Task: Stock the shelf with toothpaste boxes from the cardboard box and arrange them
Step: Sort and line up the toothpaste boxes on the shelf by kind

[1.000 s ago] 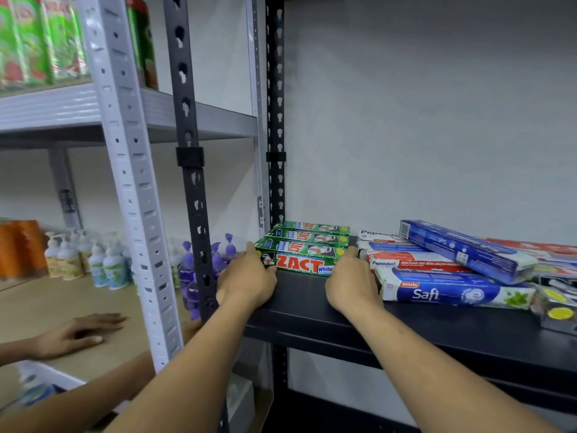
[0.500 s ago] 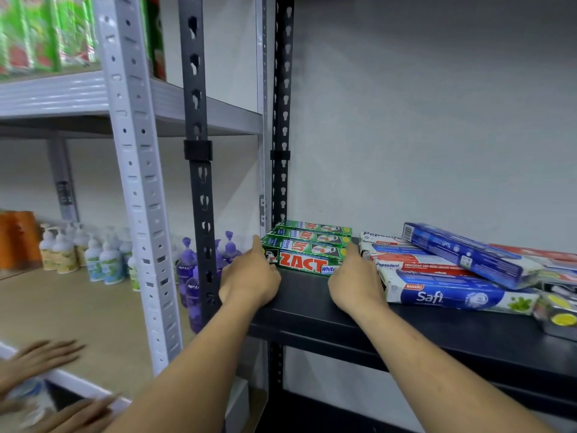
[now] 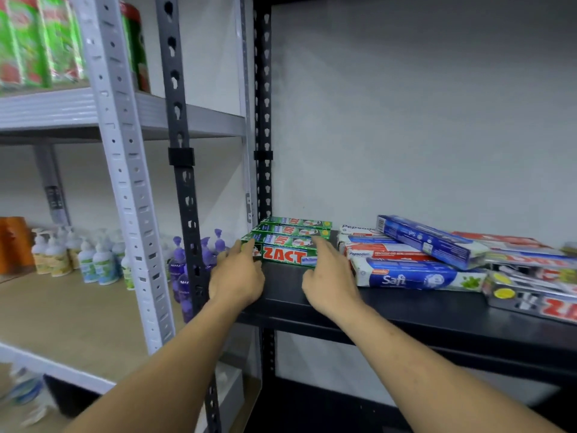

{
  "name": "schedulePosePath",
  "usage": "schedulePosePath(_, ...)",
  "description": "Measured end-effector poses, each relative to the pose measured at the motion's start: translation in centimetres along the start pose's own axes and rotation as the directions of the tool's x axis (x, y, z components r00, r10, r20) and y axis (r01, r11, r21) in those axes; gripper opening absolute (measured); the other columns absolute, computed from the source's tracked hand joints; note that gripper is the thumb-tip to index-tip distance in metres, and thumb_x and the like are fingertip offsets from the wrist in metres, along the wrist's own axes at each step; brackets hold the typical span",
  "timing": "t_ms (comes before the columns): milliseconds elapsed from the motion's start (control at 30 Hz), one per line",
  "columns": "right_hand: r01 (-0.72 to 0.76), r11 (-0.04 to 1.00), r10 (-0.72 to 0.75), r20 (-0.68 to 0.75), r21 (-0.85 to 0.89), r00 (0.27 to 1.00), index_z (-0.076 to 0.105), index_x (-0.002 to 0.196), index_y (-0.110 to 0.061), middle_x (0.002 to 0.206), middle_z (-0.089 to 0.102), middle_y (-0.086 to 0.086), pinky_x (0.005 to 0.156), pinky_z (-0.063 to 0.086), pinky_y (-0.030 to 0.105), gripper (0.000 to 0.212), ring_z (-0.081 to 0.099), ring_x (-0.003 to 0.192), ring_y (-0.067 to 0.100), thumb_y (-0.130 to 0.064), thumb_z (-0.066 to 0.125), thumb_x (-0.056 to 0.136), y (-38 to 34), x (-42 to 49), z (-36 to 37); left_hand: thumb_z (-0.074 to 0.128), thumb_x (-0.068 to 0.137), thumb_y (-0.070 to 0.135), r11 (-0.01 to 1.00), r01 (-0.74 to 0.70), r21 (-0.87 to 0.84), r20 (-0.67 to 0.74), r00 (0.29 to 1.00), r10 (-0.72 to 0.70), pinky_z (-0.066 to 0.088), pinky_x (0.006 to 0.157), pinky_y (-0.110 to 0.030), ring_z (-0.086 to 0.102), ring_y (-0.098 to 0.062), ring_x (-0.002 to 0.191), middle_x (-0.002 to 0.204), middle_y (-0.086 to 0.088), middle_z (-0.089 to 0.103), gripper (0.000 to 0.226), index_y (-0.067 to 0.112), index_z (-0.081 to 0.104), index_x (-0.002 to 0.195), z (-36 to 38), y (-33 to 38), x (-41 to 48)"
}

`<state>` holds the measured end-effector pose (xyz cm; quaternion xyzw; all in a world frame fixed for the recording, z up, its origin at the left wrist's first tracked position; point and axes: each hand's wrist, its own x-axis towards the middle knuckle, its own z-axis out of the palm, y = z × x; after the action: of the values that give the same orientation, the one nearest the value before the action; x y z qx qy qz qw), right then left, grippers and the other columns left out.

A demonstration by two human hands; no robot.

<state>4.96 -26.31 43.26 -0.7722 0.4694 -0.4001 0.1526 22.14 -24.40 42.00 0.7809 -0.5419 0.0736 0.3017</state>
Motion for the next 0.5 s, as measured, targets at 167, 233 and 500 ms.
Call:
schedulePosePath(167,0.069,0.994,-0.066,-0.029,0.083,0.997,0.047,0.139,-0.018,0.132,0.056,-0.001,0.095,0.044,0.025,0.052,0.052,0.116,0.016,-0.009,0.058,0.089,0.7,-3.4,-4.9,0.064,0.093,0.034,0.972,-0.044,-0.231,-0.027,0.999,0.039,0.044,0.105,-0.041,0.052,-0.027,0.127,0.142,-0.006,0.054,0.055,0.021,0.048,0.144,-1.6,2.1,-3.6)
schedulePosePath(233,0.095,0.992,-0.092,-0.048,0.085,0.995,0.053,0.133,-0.018,0.128,0.059,0.0,0.1,0.044,0.03,0.047,0.053,0.117,0.017,-0.009,0.056,0.087,1.4,-4.5,-7.4,0.067,0.089,0.036,0.973,-0.093,-0.209,-0.068,0.994,0.08,0.045,0.101,-0.039,0.056,-0.029,0.122,0.135,-0.008,0.061,0.052,0.02,0.055,0.138,-2.0,3.5,-4.8)
schedulePosePath(500,0.042,0.992,-0.057,-0.133,-0.117,0.989,0.054,0.133,-0.022,0.133,0.056,-0.002,0.102,0.044,0.031,0.044,0.05,0.123,0.017,-0.014,0.056,0.09,9.4,-7.5,-18.7,0.062,0.086,0.048,0.896,-0.437,-0.084,-0.033,0.899,0.436,0.042,0.101,-0.04,0.053,-0.029,0.12,0.13,-0.008,0.062,0.056,0.019,0.056,0.133,-0.6,14.5,-8.2)
